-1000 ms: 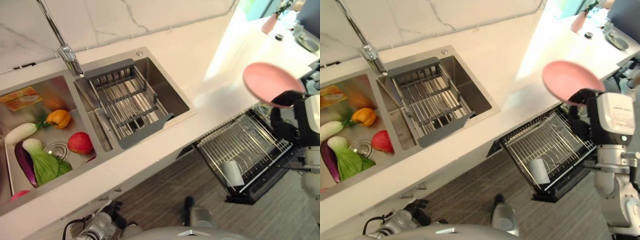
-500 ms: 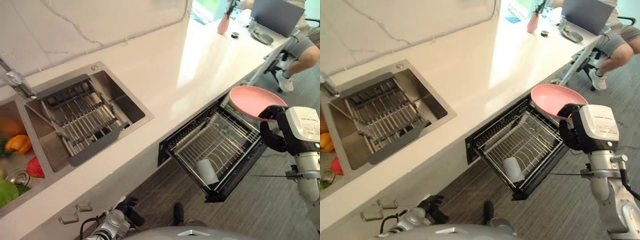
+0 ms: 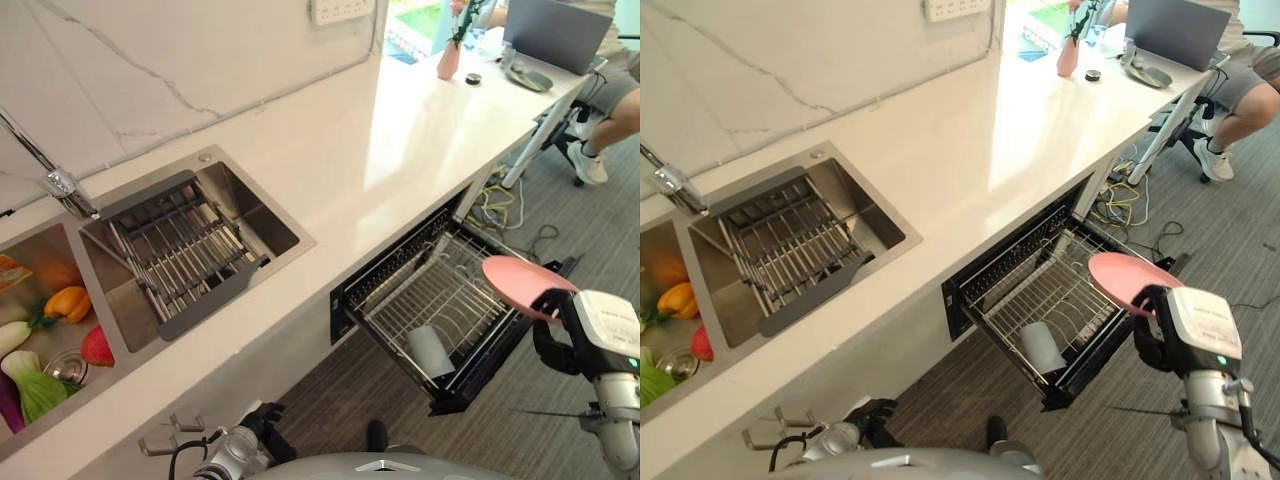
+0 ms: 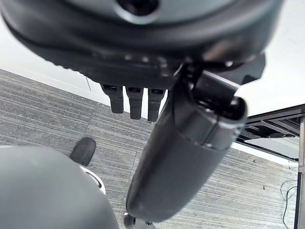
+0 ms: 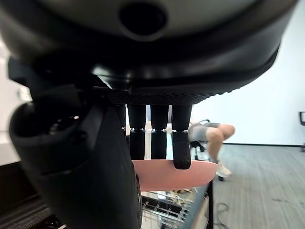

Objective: Place the dishes in the dishwasher.

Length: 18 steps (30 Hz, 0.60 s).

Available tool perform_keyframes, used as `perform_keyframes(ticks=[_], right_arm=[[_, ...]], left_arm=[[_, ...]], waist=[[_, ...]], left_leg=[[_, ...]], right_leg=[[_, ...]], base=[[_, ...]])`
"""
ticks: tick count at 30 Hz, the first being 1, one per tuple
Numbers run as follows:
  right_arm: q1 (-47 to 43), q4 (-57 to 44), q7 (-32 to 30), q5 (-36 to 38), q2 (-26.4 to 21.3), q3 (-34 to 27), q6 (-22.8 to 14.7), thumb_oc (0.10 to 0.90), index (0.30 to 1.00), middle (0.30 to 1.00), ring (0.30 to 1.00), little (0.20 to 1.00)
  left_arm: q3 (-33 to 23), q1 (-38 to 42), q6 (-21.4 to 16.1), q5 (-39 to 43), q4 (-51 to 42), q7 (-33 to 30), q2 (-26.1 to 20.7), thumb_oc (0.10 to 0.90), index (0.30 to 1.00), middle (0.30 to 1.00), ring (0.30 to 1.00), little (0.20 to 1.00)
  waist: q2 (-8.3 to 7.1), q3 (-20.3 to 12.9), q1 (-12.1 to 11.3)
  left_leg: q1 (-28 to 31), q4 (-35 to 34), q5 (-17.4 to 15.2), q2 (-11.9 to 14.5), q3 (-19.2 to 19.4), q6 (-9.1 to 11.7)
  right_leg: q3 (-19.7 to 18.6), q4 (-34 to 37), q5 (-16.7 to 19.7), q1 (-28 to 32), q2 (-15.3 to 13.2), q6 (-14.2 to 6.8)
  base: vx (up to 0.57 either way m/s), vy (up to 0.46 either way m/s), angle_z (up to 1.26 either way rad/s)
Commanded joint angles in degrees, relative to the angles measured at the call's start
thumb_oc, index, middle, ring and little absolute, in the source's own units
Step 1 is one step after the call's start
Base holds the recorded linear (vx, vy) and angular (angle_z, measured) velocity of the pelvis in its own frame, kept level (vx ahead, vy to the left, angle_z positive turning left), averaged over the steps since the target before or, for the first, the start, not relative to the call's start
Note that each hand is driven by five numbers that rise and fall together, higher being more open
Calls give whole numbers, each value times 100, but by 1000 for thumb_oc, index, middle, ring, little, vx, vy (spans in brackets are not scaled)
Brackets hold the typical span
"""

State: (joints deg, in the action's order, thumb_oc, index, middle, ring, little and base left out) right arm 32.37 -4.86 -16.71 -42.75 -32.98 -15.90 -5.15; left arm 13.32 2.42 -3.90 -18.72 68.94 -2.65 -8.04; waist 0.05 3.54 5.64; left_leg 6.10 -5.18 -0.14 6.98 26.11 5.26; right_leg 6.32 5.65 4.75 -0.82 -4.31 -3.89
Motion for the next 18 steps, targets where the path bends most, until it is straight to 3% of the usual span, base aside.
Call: perform_keyframes(ticks=[1,5,12,18], right_arm=[[-593,-348,-469,123,-298,-200,-83,400,300,300,300,300],[-986,256,-385,373,-344,435,-91,400,300,300,300,300],[-1232,311,-407,612,-224,716,-93,400,300,300,300,300],[-1615,1473,-615,627,-306,1137,84,400,300,300,300,300]], left_arm=[[153,359,-182,-101,233,-167,-66,800,900,900,900,900],[218,384,-172,13,197,-201,-102,800,900,900,900,900],[160,366,-160,157,159,-317,-166,800,900,900,900,900],[177,204,-192,278,122,-334,-236,800,900,900,900,900]], waist=[[-223,-169,-86],[-221,-115,-210],[-178,-63,-349],[-72,-35,-510]], left_leg=[[-180,446,-306,237,-35,-50],[-196,480,-334,185,-90,-73],[-334,545,-345,105,-223,-78],[-499,603,-375,-9,-403,-74]], right_leg=[[-123,-842,-820,203,-656,-894],[-79,-887,-825,191,-738,-898],[20,-844,-815,189,-852,-888],[205,-894,-848,184,-962,-851]], base=[[0,29,-3],[1,10,0],[9,4,17],[36,11,35]])
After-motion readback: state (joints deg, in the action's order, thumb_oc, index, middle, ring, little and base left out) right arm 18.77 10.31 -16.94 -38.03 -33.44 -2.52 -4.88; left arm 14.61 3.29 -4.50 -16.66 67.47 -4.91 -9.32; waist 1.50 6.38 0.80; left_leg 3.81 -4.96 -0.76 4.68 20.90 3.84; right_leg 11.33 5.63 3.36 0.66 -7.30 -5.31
